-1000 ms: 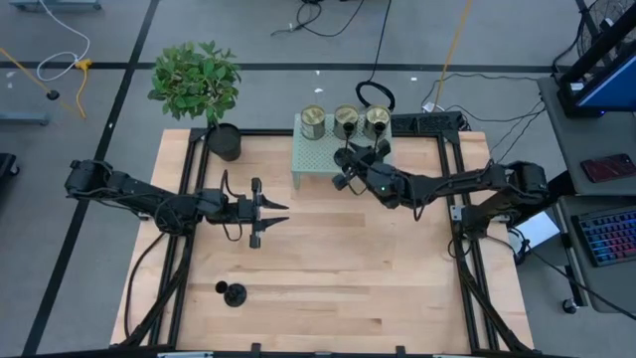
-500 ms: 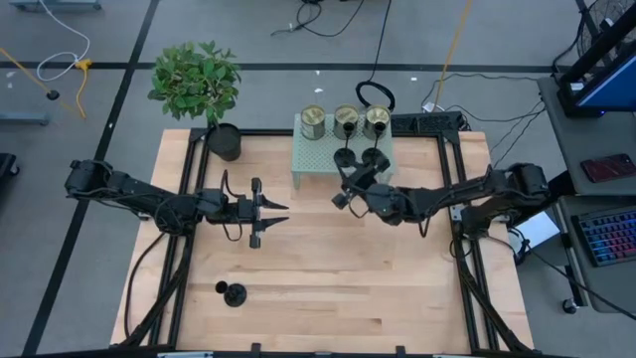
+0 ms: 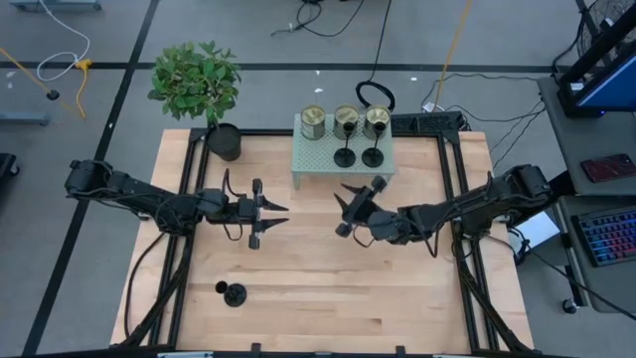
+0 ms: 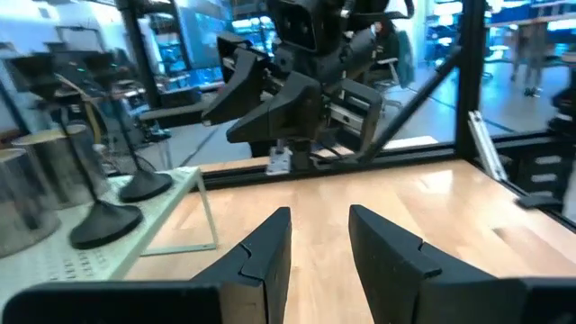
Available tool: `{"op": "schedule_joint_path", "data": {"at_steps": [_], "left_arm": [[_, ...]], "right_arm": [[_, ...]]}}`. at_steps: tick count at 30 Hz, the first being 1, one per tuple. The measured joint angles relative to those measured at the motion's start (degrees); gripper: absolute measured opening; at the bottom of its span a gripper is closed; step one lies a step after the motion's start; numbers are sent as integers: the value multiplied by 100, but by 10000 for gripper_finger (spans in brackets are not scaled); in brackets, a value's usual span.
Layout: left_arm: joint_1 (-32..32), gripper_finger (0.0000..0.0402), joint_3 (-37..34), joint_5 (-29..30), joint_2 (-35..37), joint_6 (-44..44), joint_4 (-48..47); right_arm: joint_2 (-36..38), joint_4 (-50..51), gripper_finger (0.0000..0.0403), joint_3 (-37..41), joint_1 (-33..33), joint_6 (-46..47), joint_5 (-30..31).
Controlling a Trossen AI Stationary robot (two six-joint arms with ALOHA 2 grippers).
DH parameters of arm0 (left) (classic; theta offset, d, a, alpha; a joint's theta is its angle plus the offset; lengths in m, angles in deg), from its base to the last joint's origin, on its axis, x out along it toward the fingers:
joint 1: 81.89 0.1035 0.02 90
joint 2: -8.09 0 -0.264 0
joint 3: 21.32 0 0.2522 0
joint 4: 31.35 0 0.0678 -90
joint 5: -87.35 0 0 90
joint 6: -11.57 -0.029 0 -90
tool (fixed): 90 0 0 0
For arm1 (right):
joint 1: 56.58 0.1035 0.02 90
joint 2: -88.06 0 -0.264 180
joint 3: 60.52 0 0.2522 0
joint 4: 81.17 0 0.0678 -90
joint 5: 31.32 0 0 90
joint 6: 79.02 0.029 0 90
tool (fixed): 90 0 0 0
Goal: Pick & Place candle stick holders
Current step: Put the black candle holder on the shelf aligned with the other black candle holder
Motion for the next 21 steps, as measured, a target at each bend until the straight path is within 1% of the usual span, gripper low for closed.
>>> {"op": "schedule_joint_path", "data": {"at_steps": [3, 7, 9, 12, 16, 19, 21], "left_arm": [[-21, 122, 0, -333, -1, -65, -168], [-228, 122, 0, -740, -2, -46, -450], [-394, 122, 0, -968, 0, -82, -648], [-680, 122, 0, -1185, -2, -110, -878], [-1055, 122, -2, -1425, 0, 236, -988], [-1268, 122, 0, -2056, 0, 585, -1079], [-1373, 122, -2, -2409, 0, 675, -1160]], "right_arm": [[0, 311, 136, 0, 155, 40, -25], [0, 682, 135, 0, 337, 229, -67], [0, 709, 135, 20, 385, 254, -285], [0, 594, 133, 144, 408, 258, -762], [0, 266, 131, 370, 406, 259, -1192], [0, -63, 130, 616, 406, 228, -1360], [0, -384, 130, 774, 406, 216, -1359]]}}
